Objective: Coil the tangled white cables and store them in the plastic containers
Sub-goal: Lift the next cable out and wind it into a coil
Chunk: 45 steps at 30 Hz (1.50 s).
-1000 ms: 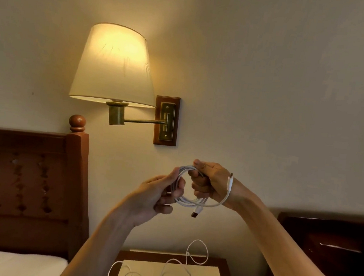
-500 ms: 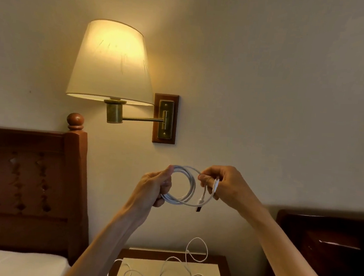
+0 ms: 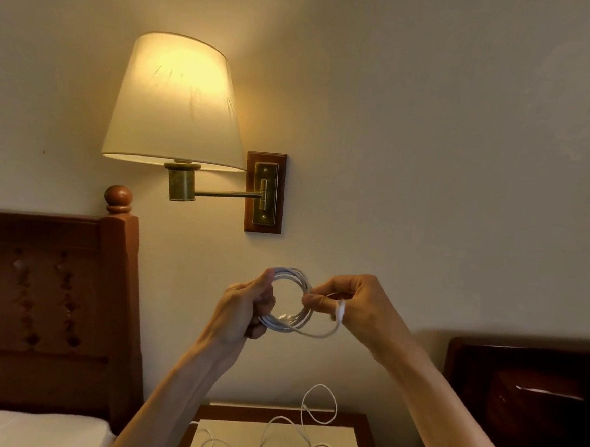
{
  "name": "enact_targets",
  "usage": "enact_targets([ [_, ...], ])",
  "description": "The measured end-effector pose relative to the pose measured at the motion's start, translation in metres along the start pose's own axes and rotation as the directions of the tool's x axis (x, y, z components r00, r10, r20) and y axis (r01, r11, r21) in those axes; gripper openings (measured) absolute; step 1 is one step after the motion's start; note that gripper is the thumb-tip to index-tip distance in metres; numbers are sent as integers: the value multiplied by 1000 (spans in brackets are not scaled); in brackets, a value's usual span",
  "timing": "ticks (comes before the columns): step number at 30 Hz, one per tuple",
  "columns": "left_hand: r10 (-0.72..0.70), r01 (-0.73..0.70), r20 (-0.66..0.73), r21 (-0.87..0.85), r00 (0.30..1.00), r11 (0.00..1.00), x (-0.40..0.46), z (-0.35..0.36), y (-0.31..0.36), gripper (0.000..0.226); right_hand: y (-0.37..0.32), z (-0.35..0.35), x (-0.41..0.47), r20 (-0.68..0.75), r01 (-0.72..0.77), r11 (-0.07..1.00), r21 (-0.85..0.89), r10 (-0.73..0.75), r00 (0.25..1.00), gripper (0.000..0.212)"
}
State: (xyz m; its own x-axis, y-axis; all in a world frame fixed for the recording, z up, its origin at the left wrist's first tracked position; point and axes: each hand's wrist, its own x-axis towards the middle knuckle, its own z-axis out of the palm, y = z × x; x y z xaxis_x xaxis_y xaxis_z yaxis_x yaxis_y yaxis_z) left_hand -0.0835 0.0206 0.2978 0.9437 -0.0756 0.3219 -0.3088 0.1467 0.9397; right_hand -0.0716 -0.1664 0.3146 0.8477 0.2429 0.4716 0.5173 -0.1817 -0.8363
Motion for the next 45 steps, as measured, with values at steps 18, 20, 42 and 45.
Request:
enact_targets([
  [18, -78, 70, -14, -312, 997, 948, 1, 7, 7, 40, 33, 30, -18, -19, 28, 804, 593, -20, 1000, 60],
  [20, -90, 78, -22, -312, 996, 947, 1, 8, 5, 40, 36, 29, -21, 29, 31, 870, 491, -51, 998, 54],
  [42, -26, 12, -58, -230, 998, 973, 2, 8, -14, 38, 24, 32, -36, -401, 45, 812, 582, 239, 884, 23],
  [45, 13, -10, 10, -237, 1000, 971, 0, 10, -12, 41, 25, 22, -28, -312, -143, 791, 595, 391, 866, 13],
])
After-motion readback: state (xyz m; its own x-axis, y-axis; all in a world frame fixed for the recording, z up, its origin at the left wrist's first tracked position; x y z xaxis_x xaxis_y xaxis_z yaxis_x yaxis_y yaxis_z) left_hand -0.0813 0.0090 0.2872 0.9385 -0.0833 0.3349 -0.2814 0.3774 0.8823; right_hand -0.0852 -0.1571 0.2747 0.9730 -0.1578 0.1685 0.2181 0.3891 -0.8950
